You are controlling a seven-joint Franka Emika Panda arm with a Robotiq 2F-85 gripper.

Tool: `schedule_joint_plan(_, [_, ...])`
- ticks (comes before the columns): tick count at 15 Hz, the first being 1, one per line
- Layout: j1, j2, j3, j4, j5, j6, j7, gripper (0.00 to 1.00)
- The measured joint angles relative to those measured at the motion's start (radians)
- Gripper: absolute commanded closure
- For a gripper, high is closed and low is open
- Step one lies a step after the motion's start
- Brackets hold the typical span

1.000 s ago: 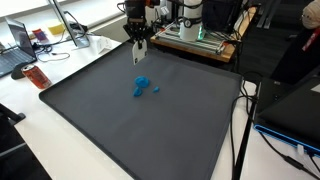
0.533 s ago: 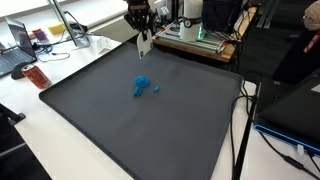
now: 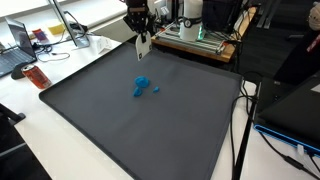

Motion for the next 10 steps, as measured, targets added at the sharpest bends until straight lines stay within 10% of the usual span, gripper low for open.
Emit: schedule_joint_plan(10, [0.001, 0.167, 0.010, -0.017, -0.121, 0.214, 0.177, 0.99])
